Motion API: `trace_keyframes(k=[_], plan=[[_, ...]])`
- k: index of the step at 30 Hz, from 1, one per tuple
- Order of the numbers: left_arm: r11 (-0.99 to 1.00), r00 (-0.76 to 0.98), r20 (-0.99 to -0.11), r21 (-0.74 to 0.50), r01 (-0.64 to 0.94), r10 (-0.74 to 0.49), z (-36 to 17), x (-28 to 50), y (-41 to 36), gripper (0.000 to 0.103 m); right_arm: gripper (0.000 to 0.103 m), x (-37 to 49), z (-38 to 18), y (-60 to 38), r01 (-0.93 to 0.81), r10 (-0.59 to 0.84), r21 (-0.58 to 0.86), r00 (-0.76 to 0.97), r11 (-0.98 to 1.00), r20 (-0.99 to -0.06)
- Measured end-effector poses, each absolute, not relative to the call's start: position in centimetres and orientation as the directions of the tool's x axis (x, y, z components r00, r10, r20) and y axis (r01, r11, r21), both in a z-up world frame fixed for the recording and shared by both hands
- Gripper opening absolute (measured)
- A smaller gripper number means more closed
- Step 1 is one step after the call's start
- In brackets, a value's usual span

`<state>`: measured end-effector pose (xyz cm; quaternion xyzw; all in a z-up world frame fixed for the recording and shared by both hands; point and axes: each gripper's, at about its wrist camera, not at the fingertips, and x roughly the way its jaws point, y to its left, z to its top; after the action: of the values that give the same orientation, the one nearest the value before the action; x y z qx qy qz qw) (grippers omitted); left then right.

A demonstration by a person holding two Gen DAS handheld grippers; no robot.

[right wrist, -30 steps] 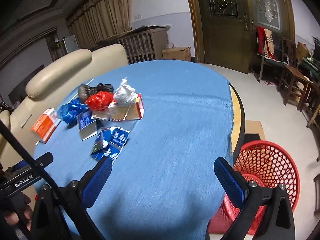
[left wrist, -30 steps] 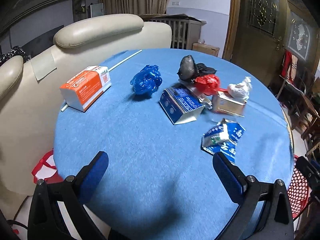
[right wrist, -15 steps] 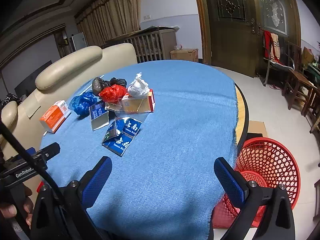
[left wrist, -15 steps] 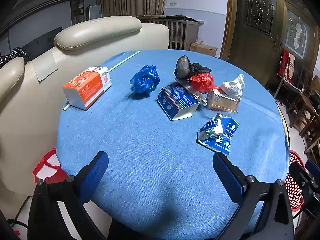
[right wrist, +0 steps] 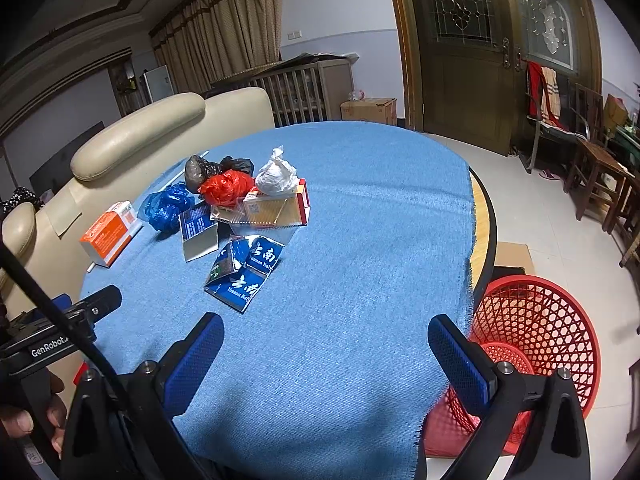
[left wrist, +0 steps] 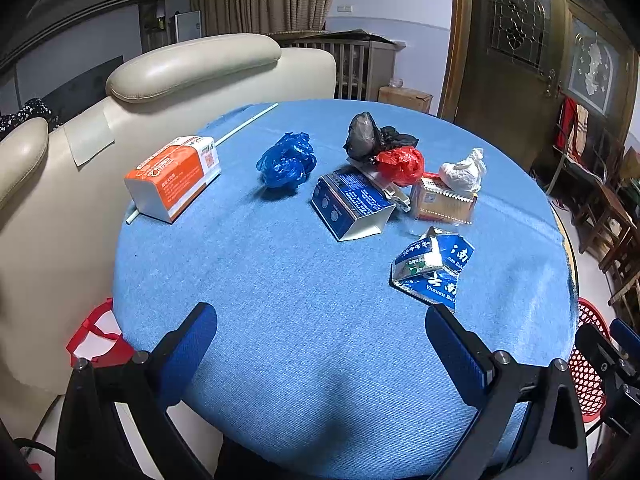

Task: Collect trash
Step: 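Approach the trash pile on the table with both tools open, then grasp the blue foil packet with left tool while right grasps the blue wrapper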

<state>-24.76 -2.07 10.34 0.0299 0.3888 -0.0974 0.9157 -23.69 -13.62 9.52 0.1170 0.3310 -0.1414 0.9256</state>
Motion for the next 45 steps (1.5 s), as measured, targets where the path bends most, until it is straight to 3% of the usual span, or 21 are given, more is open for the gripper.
trace_keyframes(k=[45], plan=[[0.986,0.662,-0.736,-0.044,0.162,-0.142,8.8,-24.4,-0.5,0.103,0.103,-23.9,8.7,-14.0,0.353,-0.188,0.122,0.724,0.928,-0.664]])
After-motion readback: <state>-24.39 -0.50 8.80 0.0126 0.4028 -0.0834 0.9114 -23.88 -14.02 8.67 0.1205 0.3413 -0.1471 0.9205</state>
